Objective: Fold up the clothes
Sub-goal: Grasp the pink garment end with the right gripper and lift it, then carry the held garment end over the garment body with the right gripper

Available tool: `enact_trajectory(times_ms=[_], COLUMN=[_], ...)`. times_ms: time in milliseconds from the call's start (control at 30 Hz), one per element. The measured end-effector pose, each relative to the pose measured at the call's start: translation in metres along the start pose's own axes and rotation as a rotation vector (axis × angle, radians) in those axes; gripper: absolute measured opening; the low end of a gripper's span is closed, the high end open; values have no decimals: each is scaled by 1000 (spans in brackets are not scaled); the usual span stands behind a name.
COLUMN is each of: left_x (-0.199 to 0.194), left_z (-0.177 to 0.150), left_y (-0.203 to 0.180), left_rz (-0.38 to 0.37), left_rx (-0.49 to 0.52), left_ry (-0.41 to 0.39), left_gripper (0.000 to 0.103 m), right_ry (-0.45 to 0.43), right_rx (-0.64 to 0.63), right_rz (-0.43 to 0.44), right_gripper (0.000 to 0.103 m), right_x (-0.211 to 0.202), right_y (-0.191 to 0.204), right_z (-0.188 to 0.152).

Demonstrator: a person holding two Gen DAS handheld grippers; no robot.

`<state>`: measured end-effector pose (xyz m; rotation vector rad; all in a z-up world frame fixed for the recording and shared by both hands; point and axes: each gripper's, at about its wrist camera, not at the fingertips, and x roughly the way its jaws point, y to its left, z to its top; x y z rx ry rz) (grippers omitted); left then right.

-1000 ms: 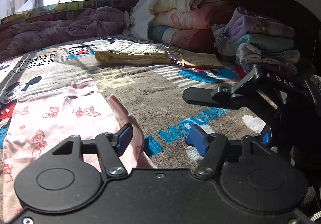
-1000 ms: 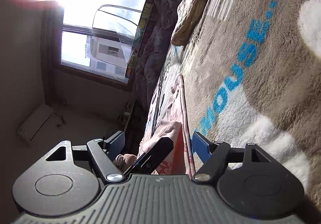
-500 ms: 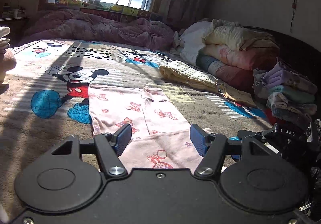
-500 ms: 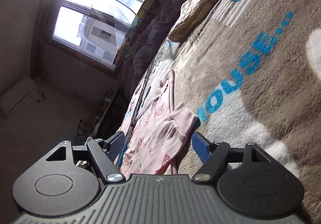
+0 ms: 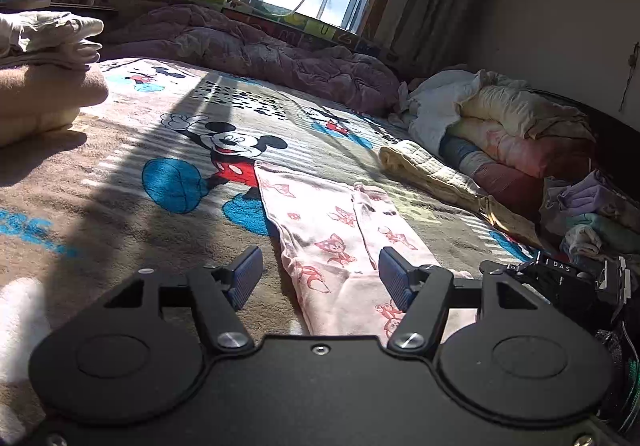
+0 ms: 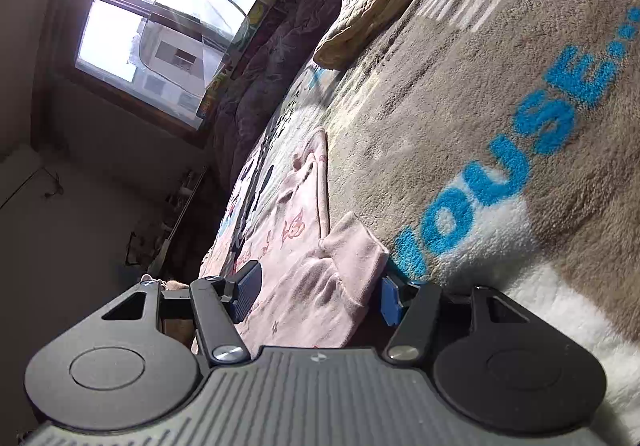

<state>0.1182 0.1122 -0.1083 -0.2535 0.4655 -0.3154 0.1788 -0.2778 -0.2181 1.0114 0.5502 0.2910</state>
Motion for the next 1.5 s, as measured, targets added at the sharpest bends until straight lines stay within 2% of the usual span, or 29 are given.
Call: enact_trajectory(times_ms=[67, 100, 167, 200, 233, 433, 667, 1067, 1500], left_x=[4, 7, 12, 15, 17, 24, 33, 40, 44], left_z=[0, -1, -2, -3, -3, -3, -9, -19, -28], left_y=[1, 2, 5, 7, 8, 10, 0, -14, -32], left_rz=[26, 43, 54, 60, 63, 82, 66, 39, -17], left_rx=[20, 30, 25, 18, 14, 26, 78, 171, 273], left_ry=[13, 20, 34, 40, 45, 59, 92, 135, 148], left_gripper=[63, 63, 63, 63, 63, 62, 60, 55, 50], right_ry=[-2, 0, 7, 0, -13, -93, -166, -215, -228], right_rx=[-24, -42, -78, -87, -89, -104, -99, -56, -30], right_rz=[4, 8, 11, 18, 30, 103, 172, 229, 246], right_gripper=[54, 47, 30, 17, 11, 10, 10, 10, 10], right_x=[1, 2, 3, 2, -1, -18, -33, -50, -48], right_y=[1, 2, 3, 4, 6, 13, 15, 12, 8], right_z=[0, -1, -3, -2, 0, 10, 22, 31, 40])
